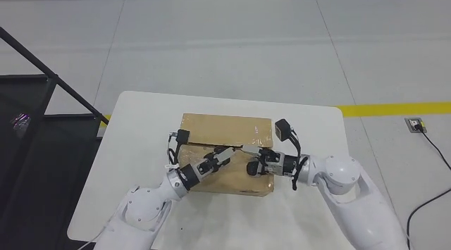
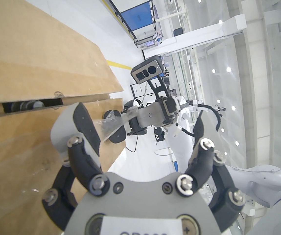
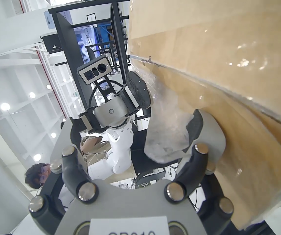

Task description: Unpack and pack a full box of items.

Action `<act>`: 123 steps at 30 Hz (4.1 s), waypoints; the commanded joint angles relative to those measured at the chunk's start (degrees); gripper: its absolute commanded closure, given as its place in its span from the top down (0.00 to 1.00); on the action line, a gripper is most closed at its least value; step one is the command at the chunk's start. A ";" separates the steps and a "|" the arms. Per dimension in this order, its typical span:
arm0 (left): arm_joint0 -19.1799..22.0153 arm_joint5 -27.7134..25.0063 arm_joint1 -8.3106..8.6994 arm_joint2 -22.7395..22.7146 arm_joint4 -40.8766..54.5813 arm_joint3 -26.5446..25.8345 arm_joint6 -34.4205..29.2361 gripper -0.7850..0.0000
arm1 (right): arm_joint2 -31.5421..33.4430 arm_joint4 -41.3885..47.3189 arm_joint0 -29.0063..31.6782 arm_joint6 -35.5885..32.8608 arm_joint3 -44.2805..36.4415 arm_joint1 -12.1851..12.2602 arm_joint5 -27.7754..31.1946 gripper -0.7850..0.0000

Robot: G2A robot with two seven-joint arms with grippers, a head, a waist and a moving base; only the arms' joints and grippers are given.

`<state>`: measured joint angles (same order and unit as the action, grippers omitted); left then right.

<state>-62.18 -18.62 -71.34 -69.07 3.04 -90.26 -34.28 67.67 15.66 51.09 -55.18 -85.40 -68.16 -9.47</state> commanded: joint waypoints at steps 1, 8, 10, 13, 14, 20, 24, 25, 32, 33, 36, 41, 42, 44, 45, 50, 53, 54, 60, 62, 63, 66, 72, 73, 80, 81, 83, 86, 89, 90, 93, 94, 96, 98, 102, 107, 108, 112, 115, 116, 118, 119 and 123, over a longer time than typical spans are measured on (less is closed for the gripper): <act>-0.30 -0.22 0.05 -0.13 0.02 -0.29 0.09 1.00 | 0.63 1.29 0.74 -1.88 -0.45 0.21 0.79 1.00; -0.93 -0.67 0.18 -0.49 0.48 -0.96 0.04 1.00 | 1.26 0.13 1.60 -1.74 -1.05 0.72 -0.96 1.00; -1.12 -0.94 0.21 -0.50 0.64 -1.20 0.02 1.00 | 1.27 0.28 1.60 -1.70 -0.91 0.77 -0.97 1.00; -1.31 -1.08 0.27 -0.53 0.76 -1.32 -0.32 1.00 | 1.33 0.56 1.56 -1.80 -0.65 0.86 -0.82 1.00; -1.30 -1.07 0.28 -0.52 0.73 -1.28 -0.41 1.00 | 1.35 0.69 1.47 -1.72 -0.37 0.88 -0.96 1.00; -0.48 -1.32 0.17 -2.36 0.70 -1.05 5.52 1.00 | 0.84 1.09 0.70 -1.69 0.74 0.91 -0.98 1.00; 1.21 -0.03 0.12 -2.20 -1.02 1.68 5.82 1.00 | 0.60 1.19 0.67 -1.64 0.71 0.97 -0.67 1.00; 1.55 0.09 0.10 -1.75 -1.44 2.43 5.17 1.00 | 0.56 1.13 0.66 -1.64 0.62 1.00 -0.59 1.00; 3.21 -0.50 -0.19 0.50 -2.03 4.82 3.03 1.00 | 0.00 1.32 0.17 -1.33 0.41 1.04 -0.80 1.00; 3.36 -0.52 -0.21 0.66 -2.17 4.96 2.94 1.00 | -0.21 1.25 -0.07 -1.31 0.55 1.03 -1.00 1.00; 3.46 -0.81 -0.24 0.96 -2.34 4.92 2.70 1.00 | -0.87 1.16 -0.75 -0.97 1.07 0.94 -1.58 1.00; 2.66 -1.06 -0.03 0.47 -1.80 3.66 1.32 1.00 | -1.57 1.26 -1.49 -1.12 1.80 0.89 -1.66 1.00; 2.62 -1.10 0.01 0.26 -2.01 3.48 1.46 1.00 | -1.63 1.29 -1.57 -1.15 1.92 0.89 -1.59 1.00; 2.61 -1.16 0.03 -0.29 -2.15 3.27 2.74 1.00 | -1.75 1.34 -1.68 -1.16 2.03 0.91 -1.49 1.00; 2.67 -1.17 0.04 -0.67 -2.49 3.26 3.85 1.00 | -1.81 1.31 -1.70 -1.20 2.02 0.92 -1.47 1.00; 3.08 -0.50 0.12 -1.50 -1.30 3.63 3.62 1.00 | -1.74 1.41 -1.46 -0.92 1.70 1.04 -1.31 1.00; 3.34 -0.09 0.15 -0.92 -2.47 4.26 2.58 1.00 | -1.77 1.47 -1.44 -0.92 1.71 1.10 -1.39 1.00; 3.49 -0.15 0.14 -0.65 -2.96 4.48 2.36 1.00 | -1.80 1.50 -1.49 -0.92 1.77 1.11 -1.37 1.00; 3.78 -0.55 0.09 0.50 -3.47 4.94 0.78 1.00 | -2.07 1.62 -1.81 -1.02 2.02 1.16 -1.42 1.00; 3.66 -0.66 0.16 0.35 -2.13 4.59 -0.74 1.00 | -2.13 1.66 -1.85 -0.99 2.06 1.18 -1.39 1.00; 3.57 -0.86 0.24 0.12 -2.19 4.31 -1.09 1.00 | -2.20 1.63 -1.87 -1.09 2.13 1.20 -1.42 1.00; 2.91 -1.30 0.46 -0.09 -1.85 3.35 -3.00 1.00 | -2.24 1.78 -1.92 -1.15 2.46 1.24 -1.33 1.00; 1.39 -2.25 0.89 -0.40 -3.02 1.31 -5.07 1.00 | -2.33 1.78 -1.74 -1.31 2.40 1.37 -1.20 1.00; 1.19 -2.35 0.95 -0.48 -3.07 1.05 -5.25 1.00 | -2.35 1.80 -1.69 -1.31 2.40 1.38 -1.22 1.00; 0.48 -2.74 1.22 -0.76 -2.79 0.37 -5.93 1.00 | -1.63 2.32 -0.83 -1.44 2.27 1.68 -0.95 1.00; 0.47 -2.78 1.24 -0.79 -2.70 0.43 -5.86 1.00 | -1.49 2.35 -0.66 -1.29 2.17 1.73 -0.99 1.00; 0.52 -2.90 1.27 -0.76 -2.52 0.59 -5.90 1.00 | -1.28 2.38 -0.41 -1.08 2.00 1.81 -1.22 1.00; 0.68 -2.86 1.30 -0.63 -2.27 0.84 -5.81 1.00 | -1.09 2.73 -0.40 -0.42 2.35 1.86 -2.24 0.88; 0.56 -3.68 1.32 -0.96 -1.25 0.56 -5.11 1.00 | -1.18 2.99 -0.98 0.09 2.98 1.83 -3.01 0.98; 0.37 -3.91 1.35 -1.29 -0.22 0.37 -4.90 1.00 | -1.11 2.88 -1.12 0.67 3.25 1.84 -3.29 1.00; -0.31 -4.60 1.58 -3.06 1.89 0.02 -4.19 1.00 | -1.13 2.28 -1.34 1.75 3.05 1.86 -3.37 1.00; -0.63 -4.87 1.67 -3.66 2.33 -0.11 -4.00 1.00 | -1.08 1.82 -1.34 2.16 2.95 1.91 -3.47 1.00; -1.39 -5.33 1.87 -4.82 3.54 -0.38 -4.01 1.00 | -0.99 0.80 -1.22 3.10 2.21 2.00 -3.63 1.00; -2.15 -5.73 2.08 -5.98 4.59 -0.69 -4.19 1.00 | -0.97 -0.31 -1.03 4.17 1.21 2.10 -4.42 1.00; -3.58 -6.48 2.47 -7.90 6.17 -1.56 -4.73 1.00 | -1.06 -2.34 -0.87 5.76 -0.47 2.26 -6.16 1.00; -4.77 -6.83 2.82 -9.58 8.15 -2.38 -5.21 1.00 | -2.16 -4.68 -1.47 8.24 -0.95 2.13 -6.67 1.00; -4.92 -6.89 2.88 -9.84 8.57 -2.53 -5.46 1.00 | -2.53 -5.21 -1.47 9.24 -1.08 2.06 -7.06 1.00; -5.39 -7.10 3.11 -10.75 9.57 -2.75 -5.91 1.00 | -3.45 -5.58 -1.69 9.72 -1.76 1.89 -7.39 1.00; -5.51 -7.16 3.22 -11.09 10.20 -2.71 -6.13 1.00 | -3.72 -5.84 -1.81 9.76 -2.22 1.86 -7.86 1.00; -5.52 -7.25 3.25 -11.15 10.43 -2.73 -6.18 1.00 | -3.76 -5.89 -1.82 9.75 -2.35 1.86 -7.97 1.00; -5.55 -7.33 3.31 -11.25 10.85 -2.71 -6.34 1.00 | -3.86 -6.18 -1.87 9.63 -2.48 1.87 -8.12 1.00; -5.56 -7.40 3.34 -11.28 11.01 -2.75 -6.42 1.00 | -3.92 -6.23 -1.88 9.61 -2.53 1.87 -8.22 0.98; -5.60 -7.46 3.43 -11.35 11.57 -2.89 -6.63 1.00 | -4.14 -6.22 -2.22 9.59 -2.07 1.81 -8.39 0.83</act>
<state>-67.78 -26.06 -67.93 -80.40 14.49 -93.10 -40.91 63.59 9.34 48.99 -45.65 -87.68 -66.32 -17.90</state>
